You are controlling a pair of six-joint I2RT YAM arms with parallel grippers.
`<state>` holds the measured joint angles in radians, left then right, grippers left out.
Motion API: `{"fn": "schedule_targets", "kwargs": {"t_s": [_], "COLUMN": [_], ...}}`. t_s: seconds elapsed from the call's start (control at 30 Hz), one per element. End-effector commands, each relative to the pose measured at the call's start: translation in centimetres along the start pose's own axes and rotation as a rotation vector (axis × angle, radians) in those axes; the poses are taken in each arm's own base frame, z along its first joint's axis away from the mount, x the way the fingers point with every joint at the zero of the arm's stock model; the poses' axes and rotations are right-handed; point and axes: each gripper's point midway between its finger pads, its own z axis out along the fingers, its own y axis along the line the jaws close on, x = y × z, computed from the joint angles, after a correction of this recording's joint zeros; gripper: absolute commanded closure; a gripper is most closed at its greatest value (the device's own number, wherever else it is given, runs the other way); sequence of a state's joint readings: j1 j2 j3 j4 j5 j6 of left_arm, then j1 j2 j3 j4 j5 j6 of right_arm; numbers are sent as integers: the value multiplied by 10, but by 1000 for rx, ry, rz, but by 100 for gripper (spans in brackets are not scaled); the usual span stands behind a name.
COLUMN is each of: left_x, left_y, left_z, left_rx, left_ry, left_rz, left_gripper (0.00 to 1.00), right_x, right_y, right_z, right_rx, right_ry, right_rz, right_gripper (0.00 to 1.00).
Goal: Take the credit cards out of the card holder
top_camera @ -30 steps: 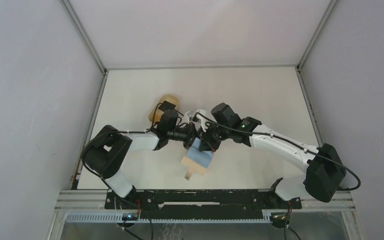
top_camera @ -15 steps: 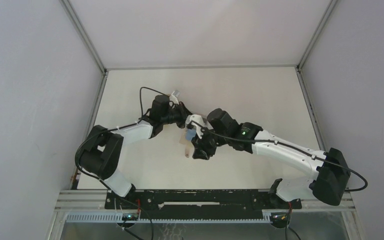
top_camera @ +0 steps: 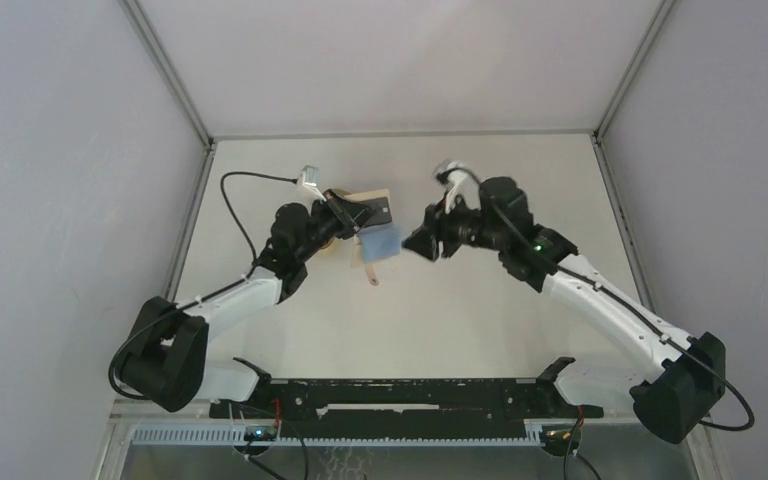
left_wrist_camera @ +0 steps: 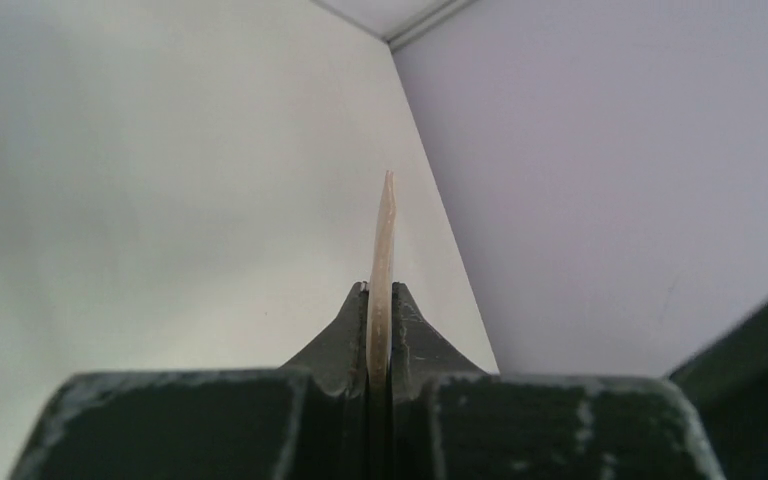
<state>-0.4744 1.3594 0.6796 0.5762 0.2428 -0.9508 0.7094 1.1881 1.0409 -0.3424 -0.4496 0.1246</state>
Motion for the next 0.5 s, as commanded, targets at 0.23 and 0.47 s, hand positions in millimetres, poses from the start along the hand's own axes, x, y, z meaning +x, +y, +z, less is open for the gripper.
{"fn": "schedule_targets", "kwargs": {"t_s": [0.23,0.47], "left_x": [-42,-64], "left_y": [-44,-51], "left_z": [-39,-52], "left_rx": [188,201], "left_ry": [-435,-584], "left_rz": [269,244], "left_gripper": [100,100], "right_x": [-141,-131], "right_y": [2,-11], "right_z": [-6,2], "right_rx": [-260,-430], "right_ry": [-462,-560], "right_rz": [487,758], "right_gripper": [48,49]}}
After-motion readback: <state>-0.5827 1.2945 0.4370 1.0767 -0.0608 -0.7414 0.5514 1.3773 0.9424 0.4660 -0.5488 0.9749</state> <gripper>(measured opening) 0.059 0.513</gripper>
